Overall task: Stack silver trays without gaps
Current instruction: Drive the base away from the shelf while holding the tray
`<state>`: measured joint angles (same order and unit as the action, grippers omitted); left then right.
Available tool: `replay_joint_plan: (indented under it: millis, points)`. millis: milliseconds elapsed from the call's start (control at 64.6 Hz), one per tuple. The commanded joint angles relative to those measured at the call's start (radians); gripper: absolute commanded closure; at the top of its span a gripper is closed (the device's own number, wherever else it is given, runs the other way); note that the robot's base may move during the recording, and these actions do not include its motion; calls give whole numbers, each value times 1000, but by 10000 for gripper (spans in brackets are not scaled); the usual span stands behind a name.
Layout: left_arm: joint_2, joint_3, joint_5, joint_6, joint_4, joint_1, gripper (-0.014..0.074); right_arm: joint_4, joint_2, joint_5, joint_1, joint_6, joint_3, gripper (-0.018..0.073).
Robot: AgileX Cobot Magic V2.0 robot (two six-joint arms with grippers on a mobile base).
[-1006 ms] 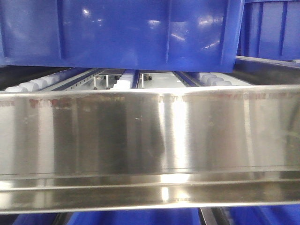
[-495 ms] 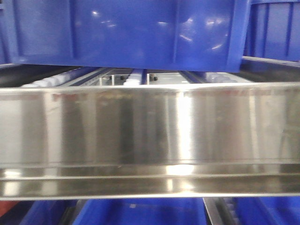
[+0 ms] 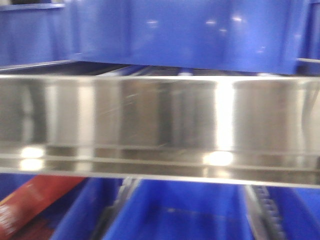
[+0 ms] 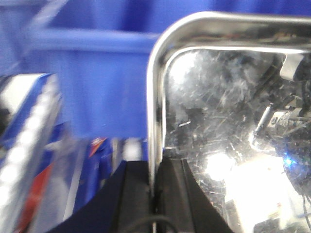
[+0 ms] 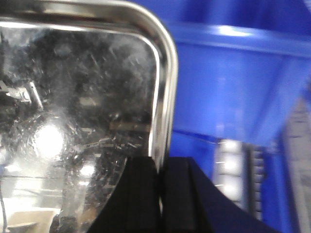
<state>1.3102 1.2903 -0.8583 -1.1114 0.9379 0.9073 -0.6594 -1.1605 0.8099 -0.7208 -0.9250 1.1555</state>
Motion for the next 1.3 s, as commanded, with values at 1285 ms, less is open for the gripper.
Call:
replay_joint_plan:
  millis: [1285]
  points:
    - [-3, 10, 115, 0, -7, 15, 613, 10, 7, -168, -11, 9, 7, 636]
